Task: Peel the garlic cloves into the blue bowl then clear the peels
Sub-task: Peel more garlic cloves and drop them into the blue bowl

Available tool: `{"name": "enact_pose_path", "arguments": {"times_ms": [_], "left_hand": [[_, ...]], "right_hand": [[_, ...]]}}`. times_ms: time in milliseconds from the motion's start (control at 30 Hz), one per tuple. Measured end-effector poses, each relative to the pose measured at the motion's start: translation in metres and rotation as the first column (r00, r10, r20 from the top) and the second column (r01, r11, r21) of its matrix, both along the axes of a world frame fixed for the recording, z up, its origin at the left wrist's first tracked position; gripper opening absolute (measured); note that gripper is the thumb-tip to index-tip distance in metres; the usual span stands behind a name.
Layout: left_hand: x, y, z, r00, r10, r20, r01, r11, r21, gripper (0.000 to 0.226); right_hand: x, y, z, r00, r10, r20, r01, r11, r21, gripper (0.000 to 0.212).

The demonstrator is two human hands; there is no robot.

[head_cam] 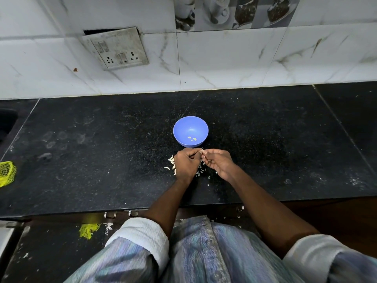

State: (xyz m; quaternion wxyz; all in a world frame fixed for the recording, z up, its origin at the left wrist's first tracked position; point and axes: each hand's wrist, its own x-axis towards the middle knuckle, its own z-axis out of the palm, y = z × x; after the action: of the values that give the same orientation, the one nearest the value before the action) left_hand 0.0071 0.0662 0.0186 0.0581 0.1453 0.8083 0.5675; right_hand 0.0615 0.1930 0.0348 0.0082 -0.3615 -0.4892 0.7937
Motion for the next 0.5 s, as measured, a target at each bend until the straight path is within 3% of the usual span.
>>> {"name": "enact_pose_path", "arguments": {"times_ms": [300, 500], "left_hand": [[0.0038, 0.001, 0.0055, 0.999, 0.048, 0.007, -0.048, 0.995, -0.085, 0.008], [0.0032, -0.0011, 0.0073, 0.999, -0.003, 0.034, 0.008, 0.992, -0.125, 0.007]], "right_hand": [[-0.0021, 0.0009, 0.0004, 0.999, 0.011, 0.037, -0.011, 1.0, -0.003, 0.009], [-0.0016, 0.0014, 0.0022, 0.999, 0.025, 0.034, -0.027, 0.998, 0.048, 0.01]]}}
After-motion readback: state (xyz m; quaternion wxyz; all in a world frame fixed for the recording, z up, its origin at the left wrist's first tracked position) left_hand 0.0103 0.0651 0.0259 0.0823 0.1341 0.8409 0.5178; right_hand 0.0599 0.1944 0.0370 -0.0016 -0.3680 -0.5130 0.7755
